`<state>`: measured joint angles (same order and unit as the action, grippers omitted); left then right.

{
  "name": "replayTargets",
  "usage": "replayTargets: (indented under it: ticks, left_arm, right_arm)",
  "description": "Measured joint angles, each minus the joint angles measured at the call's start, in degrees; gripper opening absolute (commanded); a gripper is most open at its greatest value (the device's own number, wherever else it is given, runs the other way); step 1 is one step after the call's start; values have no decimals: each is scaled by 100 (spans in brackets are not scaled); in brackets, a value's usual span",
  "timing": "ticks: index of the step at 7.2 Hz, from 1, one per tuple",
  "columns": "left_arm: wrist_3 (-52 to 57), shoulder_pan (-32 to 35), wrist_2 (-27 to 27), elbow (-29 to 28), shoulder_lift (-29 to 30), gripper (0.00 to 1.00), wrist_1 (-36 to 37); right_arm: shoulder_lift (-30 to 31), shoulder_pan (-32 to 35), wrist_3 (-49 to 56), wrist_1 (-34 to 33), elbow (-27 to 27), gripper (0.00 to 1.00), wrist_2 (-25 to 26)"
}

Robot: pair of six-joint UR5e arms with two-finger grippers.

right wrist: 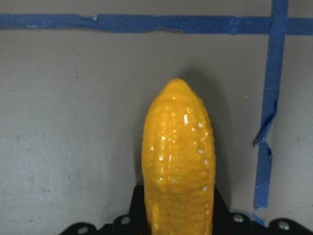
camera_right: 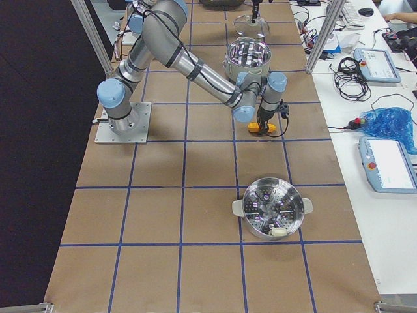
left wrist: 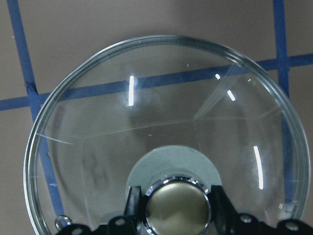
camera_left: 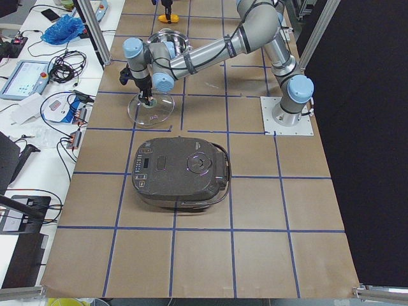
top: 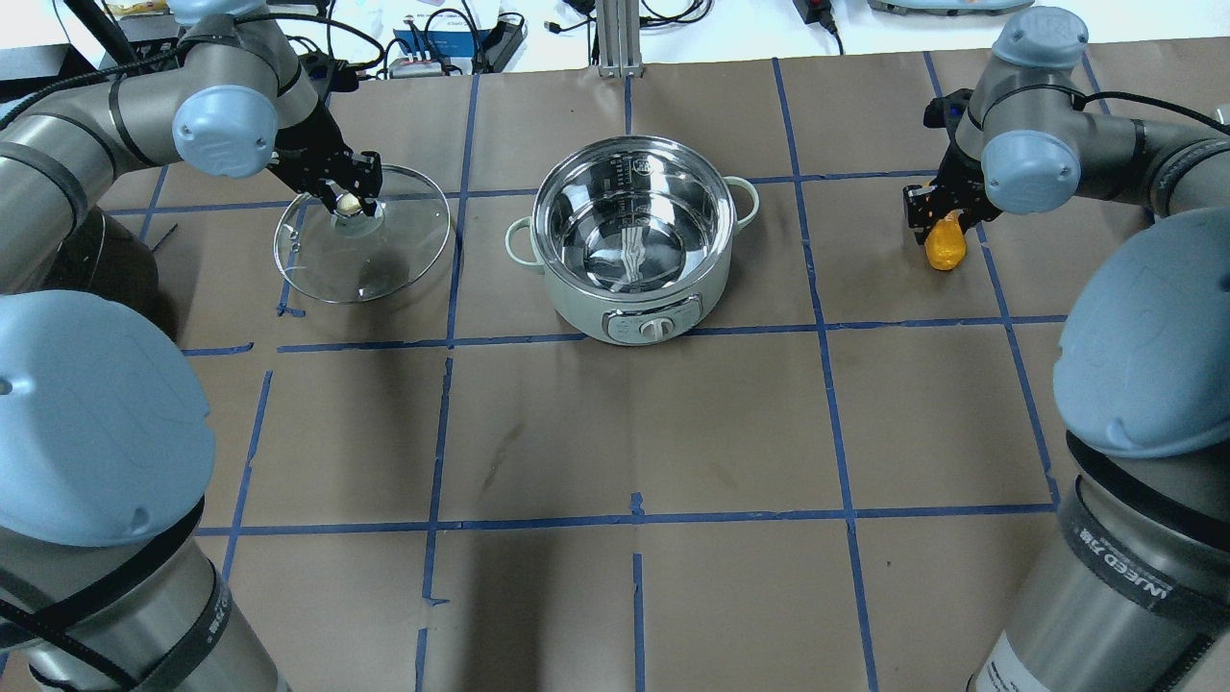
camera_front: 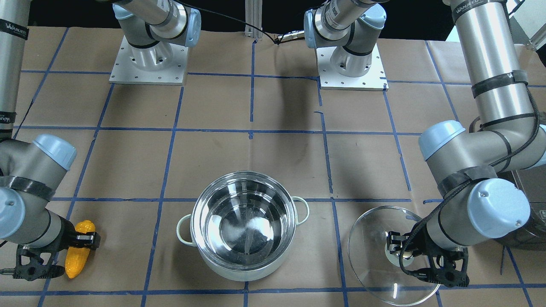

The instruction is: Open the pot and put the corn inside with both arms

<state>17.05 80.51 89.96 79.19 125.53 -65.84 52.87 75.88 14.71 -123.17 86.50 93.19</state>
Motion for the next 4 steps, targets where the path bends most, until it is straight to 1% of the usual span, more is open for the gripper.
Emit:
replayTargets:
  ticks: [1,2,3,4]
  left_arm:
    - [11,0,8,121,-3,100,133]
    - [7,0,24,157,-28,100,175]
    - [-10,2,47,119,-110,100,106]
    - [-93,5,63,53,-342,100,-204]
  right_arm:
    - [178,56,-4,93,-60,6,-1]
    - [533,241,-28,420,-179,6,-8]
    - [947,619,-153,982,-390,8,-18]
    - [1243,1146,-444,1429,-603,8,-16]
